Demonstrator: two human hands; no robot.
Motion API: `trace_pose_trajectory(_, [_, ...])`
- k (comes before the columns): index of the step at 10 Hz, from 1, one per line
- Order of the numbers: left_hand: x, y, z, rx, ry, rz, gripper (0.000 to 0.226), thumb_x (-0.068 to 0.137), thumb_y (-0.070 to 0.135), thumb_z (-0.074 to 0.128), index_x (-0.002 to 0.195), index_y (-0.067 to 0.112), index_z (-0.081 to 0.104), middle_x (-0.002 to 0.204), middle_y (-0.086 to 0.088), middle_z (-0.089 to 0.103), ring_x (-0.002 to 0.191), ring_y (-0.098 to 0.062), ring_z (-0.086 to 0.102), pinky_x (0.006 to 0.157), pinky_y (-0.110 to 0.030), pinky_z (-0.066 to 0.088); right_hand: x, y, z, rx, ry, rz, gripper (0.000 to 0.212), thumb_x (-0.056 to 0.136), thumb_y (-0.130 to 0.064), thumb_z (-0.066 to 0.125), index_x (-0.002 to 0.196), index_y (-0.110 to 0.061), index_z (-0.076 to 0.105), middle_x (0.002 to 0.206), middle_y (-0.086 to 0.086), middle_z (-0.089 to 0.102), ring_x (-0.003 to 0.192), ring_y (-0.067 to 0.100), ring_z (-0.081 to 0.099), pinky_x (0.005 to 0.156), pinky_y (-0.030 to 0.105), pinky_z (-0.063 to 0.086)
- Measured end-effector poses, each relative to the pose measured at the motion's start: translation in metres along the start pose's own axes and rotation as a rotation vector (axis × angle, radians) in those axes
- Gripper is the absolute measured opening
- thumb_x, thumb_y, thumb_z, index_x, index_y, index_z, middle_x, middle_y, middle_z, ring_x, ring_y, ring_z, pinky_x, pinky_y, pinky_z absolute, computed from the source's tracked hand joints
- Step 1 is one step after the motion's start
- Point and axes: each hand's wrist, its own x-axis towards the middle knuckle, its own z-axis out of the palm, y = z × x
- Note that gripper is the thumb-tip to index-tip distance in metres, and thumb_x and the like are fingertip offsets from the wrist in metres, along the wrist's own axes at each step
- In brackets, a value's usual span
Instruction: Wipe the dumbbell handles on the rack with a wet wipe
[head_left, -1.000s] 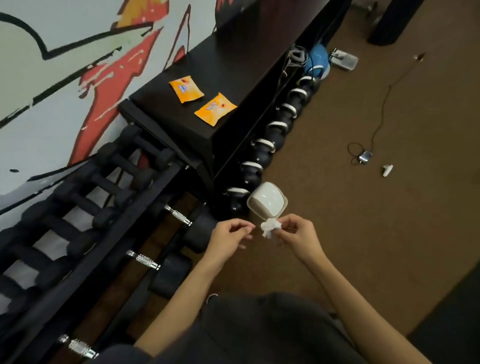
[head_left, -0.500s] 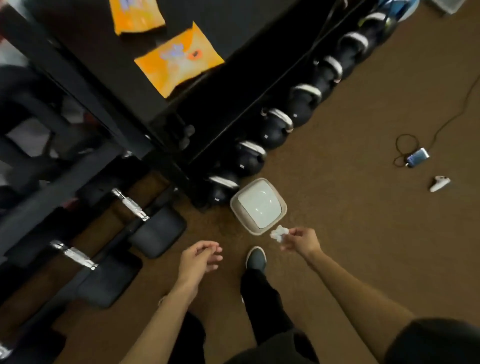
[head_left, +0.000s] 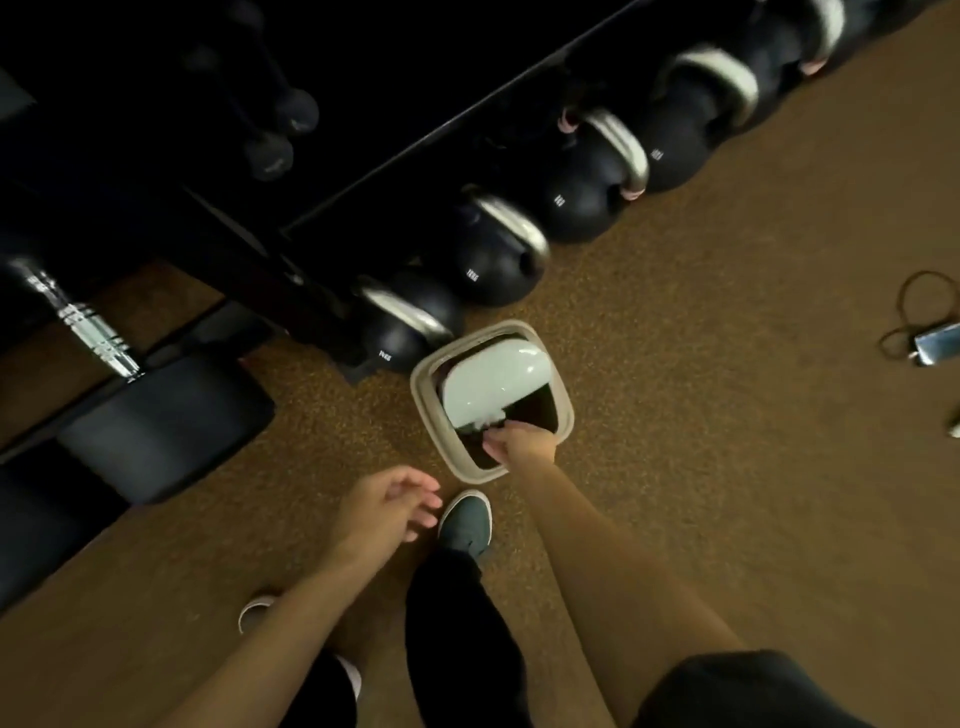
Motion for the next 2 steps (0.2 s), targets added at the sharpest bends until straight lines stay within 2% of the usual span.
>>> trace_pose_trajectory(1, [-0.006,-0.013,-0.01,0.019,0.011,-0.035,0.023,0.097,0.005,0.049,0.089,0.015,0.068,0.083,-0.001,0.073,0.07,-0.015,0.068,0.061,-0.025,0.049,0.003,0.01,0.007,0.0,-0.029,0.0,0.026,0.09,0.003,0.056,0.115,0.0,0.058,0.085,0.012,0.06,0.073,0.025,0.061,0.05,0.028,0.054])
trace_pose_trajectory(2, [-0.02,-0.01,-0.02,0.023,0.013,-0.031,0.021,0.096,0.005,0.05,0.09,0.015,0.068,0.083,-0.001,0.074,0.07,-0.015,0.068,0.061,-0.025,0.048,-0.012,0.012,0.002,-0.061,-0.043,0.001,0.014,0.092,-0.003,0.055,0.106,-0.003,0.06,0.088,0.014,0.064,0.076,0.025,0.065,0.06,0.031,0.056])
